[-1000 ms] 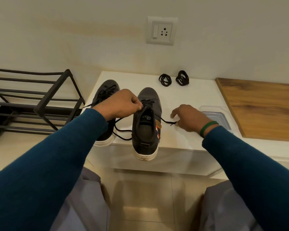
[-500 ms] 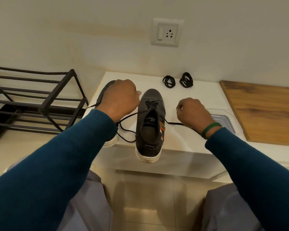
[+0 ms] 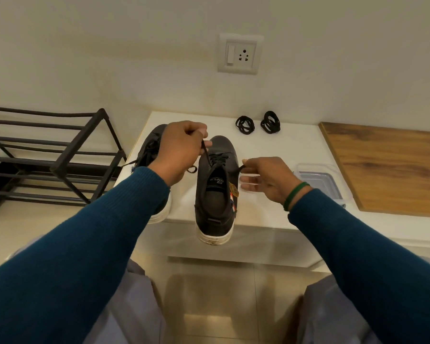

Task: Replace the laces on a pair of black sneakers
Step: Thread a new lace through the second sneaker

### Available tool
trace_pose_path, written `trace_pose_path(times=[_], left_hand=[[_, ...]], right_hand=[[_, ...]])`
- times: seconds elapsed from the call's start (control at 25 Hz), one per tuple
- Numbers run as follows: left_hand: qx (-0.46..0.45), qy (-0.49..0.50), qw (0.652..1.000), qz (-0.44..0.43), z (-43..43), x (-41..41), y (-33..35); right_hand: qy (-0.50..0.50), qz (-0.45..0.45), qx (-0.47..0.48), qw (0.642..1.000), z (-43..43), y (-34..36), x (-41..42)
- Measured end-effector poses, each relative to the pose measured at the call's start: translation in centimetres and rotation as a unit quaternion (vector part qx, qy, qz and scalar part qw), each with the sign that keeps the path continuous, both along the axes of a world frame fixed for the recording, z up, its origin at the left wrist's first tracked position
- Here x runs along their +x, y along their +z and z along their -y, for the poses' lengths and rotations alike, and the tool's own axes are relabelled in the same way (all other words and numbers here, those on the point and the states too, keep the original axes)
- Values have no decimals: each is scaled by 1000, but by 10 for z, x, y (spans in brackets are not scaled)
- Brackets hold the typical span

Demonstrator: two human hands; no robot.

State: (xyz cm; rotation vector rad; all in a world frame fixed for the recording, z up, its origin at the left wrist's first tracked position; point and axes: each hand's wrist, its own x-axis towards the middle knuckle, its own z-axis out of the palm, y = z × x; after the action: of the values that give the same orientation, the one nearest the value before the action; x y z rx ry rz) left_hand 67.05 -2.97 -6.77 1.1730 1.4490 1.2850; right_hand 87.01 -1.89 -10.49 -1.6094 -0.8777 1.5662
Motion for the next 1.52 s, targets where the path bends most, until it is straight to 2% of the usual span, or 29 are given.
trace_pose_path(times=[0.04,0.12,0.24,0.36,0.44,0.52,0.64,0.76,0.96,1.04,1.16,1.28,1.36,1.44,1.52], left_hand=[[13,9,999,39,-3,1,2],[44,6,998,40,-9,1,4],[85,-99,991,-29,-14,3,9],[55,-205,972,-100,-19,3,12],[14,-233,962,-140,-21,-2,14],[-27,-253,954,-156,-21,-7,15],[-20,-197,955,-222,-17,-11,17],[55,-106,949,-292,-16,-12,16],[92,-132,954,-253,-11,-9,20],[85,-138,958,-238,-11,-8,19],[73,-131,966,-212,-13,-10,16],[71,-100,976,-179,-18,-15,14],[72,-80,980,-169,-21,-17,13],[81,-58,969,-226,-23,-21,12],[94,-28,952,-289,-24,-27,12]], right_hand=[[-28,-38,25,999,-3,2,-2],[-71,-93,90,989,-11,12,-9],[-1,-133,133,982,-15,30,-23],[125,-35,185,974,-13,43,-36],[144,29,212,966,-10,47,-39],[171,43,225,958,-7,47,-37],[226,60,249,940,-4,45,-31],[238,163,284,915,-3,44,-31],[243,224,287,899,1,46,-31],[258,227,313,885,1,45,-32],[234,179,348,890,0,42,-35],[220,200,377,877,-1,38,-34],[189,127,397,889,-2,43,-31],[119,-54,404,906,-5,55,-22],[43,-244,359,900,-12,69,-7]])
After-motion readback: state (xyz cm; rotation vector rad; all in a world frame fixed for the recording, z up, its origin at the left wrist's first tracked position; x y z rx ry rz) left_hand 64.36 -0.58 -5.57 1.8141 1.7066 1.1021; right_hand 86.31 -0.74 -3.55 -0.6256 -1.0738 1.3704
